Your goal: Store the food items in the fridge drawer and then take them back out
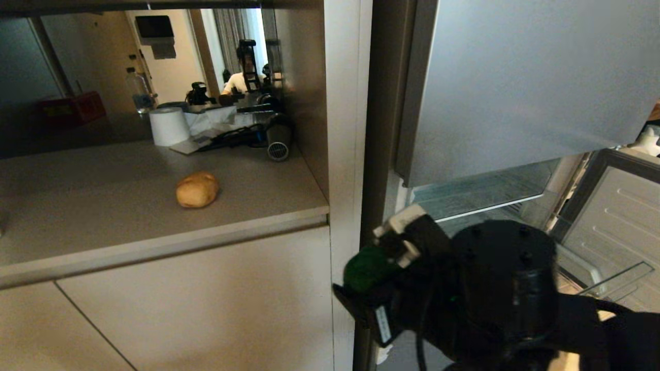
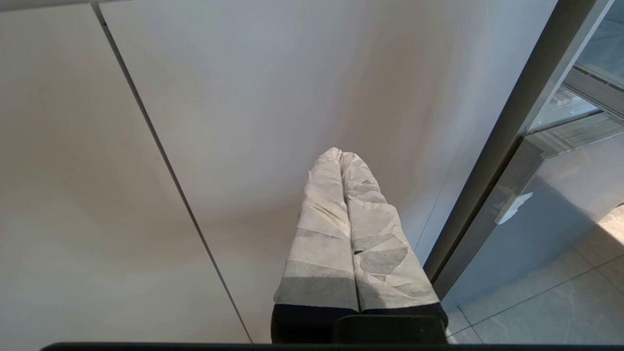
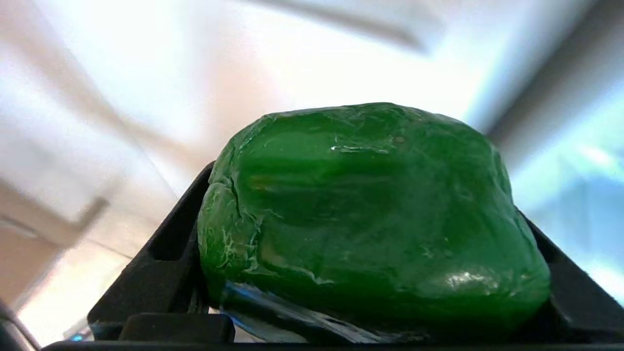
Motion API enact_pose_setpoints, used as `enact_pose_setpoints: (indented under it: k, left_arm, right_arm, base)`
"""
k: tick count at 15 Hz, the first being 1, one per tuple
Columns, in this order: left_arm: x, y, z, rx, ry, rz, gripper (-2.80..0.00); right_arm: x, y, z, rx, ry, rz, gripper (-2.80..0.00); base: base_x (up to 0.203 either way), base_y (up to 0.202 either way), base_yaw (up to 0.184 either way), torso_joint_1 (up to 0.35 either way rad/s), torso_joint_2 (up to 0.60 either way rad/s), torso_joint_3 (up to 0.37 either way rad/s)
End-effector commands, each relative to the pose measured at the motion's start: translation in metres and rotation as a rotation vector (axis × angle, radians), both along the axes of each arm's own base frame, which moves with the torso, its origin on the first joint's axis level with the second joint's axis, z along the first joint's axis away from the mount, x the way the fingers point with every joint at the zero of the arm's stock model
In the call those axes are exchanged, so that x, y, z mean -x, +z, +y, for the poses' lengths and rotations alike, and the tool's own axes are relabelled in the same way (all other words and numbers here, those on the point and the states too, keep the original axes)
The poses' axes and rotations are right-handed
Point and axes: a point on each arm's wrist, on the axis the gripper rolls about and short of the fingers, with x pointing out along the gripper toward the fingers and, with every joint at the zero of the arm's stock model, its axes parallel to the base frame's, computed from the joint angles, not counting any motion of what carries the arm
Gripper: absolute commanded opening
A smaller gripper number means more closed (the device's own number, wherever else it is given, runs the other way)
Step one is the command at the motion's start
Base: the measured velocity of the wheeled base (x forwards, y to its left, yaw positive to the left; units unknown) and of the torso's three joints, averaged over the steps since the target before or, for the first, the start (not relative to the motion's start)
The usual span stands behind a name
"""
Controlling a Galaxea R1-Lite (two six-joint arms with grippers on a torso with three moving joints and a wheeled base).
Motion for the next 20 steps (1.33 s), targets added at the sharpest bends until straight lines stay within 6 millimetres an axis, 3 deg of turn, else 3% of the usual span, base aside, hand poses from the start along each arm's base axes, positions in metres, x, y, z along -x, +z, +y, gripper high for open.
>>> enact_pose_setpoints:
  k: [1,6,11,14,20]
  left_arm:
    - [0.000,0.000,0.000,0.001,0.001,0.001,-2.80]
    - [0.000,0.000,0.000,0.000,0.001,0.001,-2.80]
    - [0.000,0.000,0.000,0.001,0.001,0.001,-2.80]
    - [0.000,0.000,0.000,0.001,0.000,0.001,-2.80]
    - [0.000,0.000,0.000,0.000,0.000,0.001,-2.80]
  right_arm:
    - [0.006,-0.006,-0.047,0.012,-0.130,0.015,-2.80]
    - [-0.003,-0.038,-0.117,-0.027,-0.491,0.132,-2.80]
    - [-0.037,-0.051,-0.184,-0.074,-0.813,0.167,-2.80]
    - [-0.064,-0.071,-0.207,-0.077,-0.917,0.196,-2.80]
    - [-0.111,-0.104,-0.231,-0.082,-0.956,0.115,-2.80]
  base:
    - [0.000,0.000,0.000,0.000,0.00,0.000]
    - [0.000,0.000,0.000,0.000,0.00,0.000]
    - [0.000,0.000,0.000,0.000,0.00,0.000]
    - [0.000,0.000,0.000,0.000,0.00,0.000]
    - [0.000,0.000,0.000,0.000,0.00,0.000]
